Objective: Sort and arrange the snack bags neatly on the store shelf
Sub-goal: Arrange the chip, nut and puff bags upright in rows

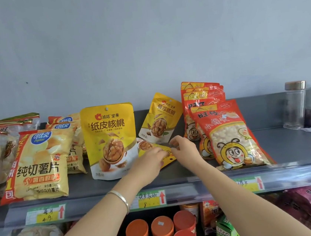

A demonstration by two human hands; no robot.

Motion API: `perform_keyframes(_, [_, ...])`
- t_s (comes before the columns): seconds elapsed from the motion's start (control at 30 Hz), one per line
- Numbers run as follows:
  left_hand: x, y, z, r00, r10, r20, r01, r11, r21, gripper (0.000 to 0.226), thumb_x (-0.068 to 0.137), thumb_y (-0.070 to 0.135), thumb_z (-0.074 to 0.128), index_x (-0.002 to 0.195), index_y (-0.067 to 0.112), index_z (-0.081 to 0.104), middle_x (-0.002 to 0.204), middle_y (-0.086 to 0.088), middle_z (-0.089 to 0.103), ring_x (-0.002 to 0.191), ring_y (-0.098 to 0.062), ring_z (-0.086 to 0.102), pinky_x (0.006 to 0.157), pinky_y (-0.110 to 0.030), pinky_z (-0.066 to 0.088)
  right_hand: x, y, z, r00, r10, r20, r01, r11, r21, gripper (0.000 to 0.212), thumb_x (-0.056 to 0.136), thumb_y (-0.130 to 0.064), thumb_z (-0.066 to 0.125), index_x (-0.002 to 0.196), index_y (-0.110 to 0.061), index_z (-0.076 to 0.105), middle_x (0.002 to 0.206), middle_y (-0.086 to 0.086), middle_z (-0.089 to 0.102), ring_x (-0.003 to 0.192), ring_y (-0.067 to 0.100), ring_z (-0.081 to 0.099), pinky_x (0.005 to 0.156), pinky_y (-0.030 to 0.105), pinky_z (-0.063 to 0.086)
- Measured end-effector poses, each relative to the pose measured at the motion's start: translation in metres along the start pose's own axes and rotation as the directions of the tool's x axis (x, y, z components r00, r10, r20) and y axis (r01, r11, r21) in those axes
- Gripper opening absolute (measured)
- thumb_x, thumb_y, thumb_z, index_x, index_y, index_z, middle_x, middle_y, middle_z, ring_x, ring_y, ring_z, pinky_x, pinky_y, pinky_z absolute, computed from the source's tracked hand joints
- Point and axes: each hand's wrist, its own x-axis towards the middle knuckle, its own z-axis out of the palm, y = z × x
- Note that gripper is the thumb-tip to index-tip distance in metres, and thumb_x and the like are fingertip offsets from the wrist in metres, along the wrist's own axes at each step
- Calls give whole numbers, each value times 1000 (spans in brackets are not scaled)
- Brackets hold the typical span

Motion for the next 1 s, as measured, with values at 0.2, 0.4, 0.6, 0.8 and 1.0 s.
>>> perform_keyframes(0.2, [7,-16,-2,922,0,388,-91,972,217,50,91,-2,41,136,19,45,130,-6,49,119,-28,48,92,-43,46,2,8,3,995,36,95,-26,995,-98,35,93,-12,45,127,-18,52,130,7,55,116,26,53,93,38,47])
perform_keyframes(0.4, [17,-7,-7,944,84,319,-286,689,666,55,93,8,48,144,21,33,137,-10,48,133,-31,34,111,-42,20,2,4,9,950,78,304,7,963,-269,59,92,-2,35,147,-24,34,143,14,47,127,32,46,102,39,42])
perform_keyframes(0.6, [30,5,-10,973,-91,212,-39,842,538,27,94,6,41,115,5,58,110,-14,62,105,-31,57,84,-36,40,7,11,13,952,110,286,-38,969,-245,57,93,-6,38,147,-24,34,142,11,49,126,31,49,102,42,44])
perform_keyframes(0.8, [34,11,-24,966,-141,-215,206,924,322,25,96,5,34,111,15,51,98,-10,65,90,-32,63,64,-33,42,7,8,3,991,44,-123,-46,999,-8,63,99,-11,43,153,-13,12,160,7,16,147,22,15,115,33,24])
perform_keyframes(1.0, [50,11,-45,836,-175,-520,198,980,-11,18,100,13,37,100,9,54,78,-10,59,76,-34,59,53,-32,29,5,3,2,943,-15,-333,57,992,116,76,99,-16,48,152,-6,-6,161,8,-12,149,21,-6,116,27,11])
